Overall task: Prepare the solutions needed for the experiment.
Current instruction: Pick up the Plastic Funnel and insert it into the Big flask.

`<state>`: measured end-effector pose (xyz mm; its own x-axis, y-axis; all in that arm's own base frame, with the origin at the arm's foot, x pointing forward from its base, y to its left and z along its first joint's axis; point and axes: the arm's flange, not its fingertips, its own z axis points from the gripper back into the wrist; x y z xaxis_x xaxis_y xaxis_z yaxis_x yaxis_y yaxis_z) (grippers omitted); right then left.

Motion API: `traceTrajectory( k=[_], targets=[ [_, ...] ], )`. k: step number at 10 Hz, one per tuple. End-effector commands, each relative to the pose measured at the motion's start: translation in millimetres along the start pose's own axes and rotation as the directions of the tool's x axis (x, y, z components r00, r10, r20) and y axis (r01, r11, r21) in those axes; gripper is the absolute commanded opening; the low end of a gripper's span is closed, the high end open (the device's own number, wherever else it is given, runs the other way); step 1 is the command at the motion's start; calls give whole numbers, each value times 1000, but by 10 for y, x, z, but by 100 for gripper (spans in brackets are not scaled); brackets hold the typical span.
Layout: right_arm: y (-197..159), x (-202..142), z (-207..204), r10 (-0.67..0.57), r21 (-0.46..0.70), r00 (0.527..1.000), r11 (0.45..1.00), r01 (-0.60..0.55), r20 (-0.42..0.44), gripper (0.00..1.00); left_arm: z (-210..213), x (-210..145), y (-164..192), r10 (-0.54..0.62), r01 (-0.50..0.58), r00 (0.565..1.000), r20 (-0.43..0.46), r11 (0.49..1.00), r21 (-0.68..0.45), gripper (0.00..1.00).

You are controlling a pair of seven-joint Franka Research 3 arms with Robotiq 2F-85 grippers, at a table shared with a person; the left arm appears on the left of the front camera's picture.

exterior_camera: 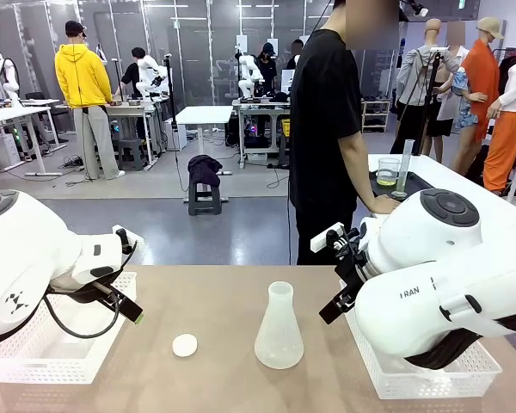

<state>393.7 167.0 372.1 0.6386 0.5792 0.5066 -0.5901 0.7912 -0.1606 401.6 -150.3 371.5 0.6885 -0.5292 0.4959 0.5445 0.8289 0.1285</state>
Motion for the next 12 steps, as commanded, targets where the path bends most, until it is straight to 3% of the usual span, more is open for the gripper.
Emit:
traceTrajectory(
  k=[1, 4, 5, 7, 9, 10, 11, 12],
  targets=[
    [-1, 0, 0, -2, 0, 1000, 1000, 2, 0, 100, 0, 0, 1, 0, 0, 1000, 0, 1000, 0, 100],
    [0, 0, 0, 0, 0, 1000, 1000, 0, 0, 100, 0, 0, 0, 0, 0, 1000, 0, 1000, 0, 100],
    [-50, 42, 146, -115, 50, 993, 992, 116, -19, 100, 109, -1, 35, 18, -22, 999, -49, 997, -78, 100],
    [-130, 59, 412, -203, 107, 979, 973, 206, -31, 100, 420, -25, 200, 119, -134, 989, -86, 973, -186, 100],
    [-277, 103, 812, -281, 216, 959, 934, 285, -50, 100, 741, -140, 474, 241, -277, 959, -146, 903, -328, 100],
    [-348, 147, 990, -335, 262, 938, 901, 347, -89, 100, 897, -188, 595, 299, -339, 941, -161, 826, -449, 100],
    [-419, 190, 1103, -357, 261, 930, 892, 368, -90, 100, 1012, -279, 701, 346, -362, 930, -127, 792, -492, 100],
    [-527, 239, 1221, -320, 221, 945, 919, 326, -65, 100, 1152, -390, 812, 405, -390, 908, -104, 728, -564, 100]
  ],
)
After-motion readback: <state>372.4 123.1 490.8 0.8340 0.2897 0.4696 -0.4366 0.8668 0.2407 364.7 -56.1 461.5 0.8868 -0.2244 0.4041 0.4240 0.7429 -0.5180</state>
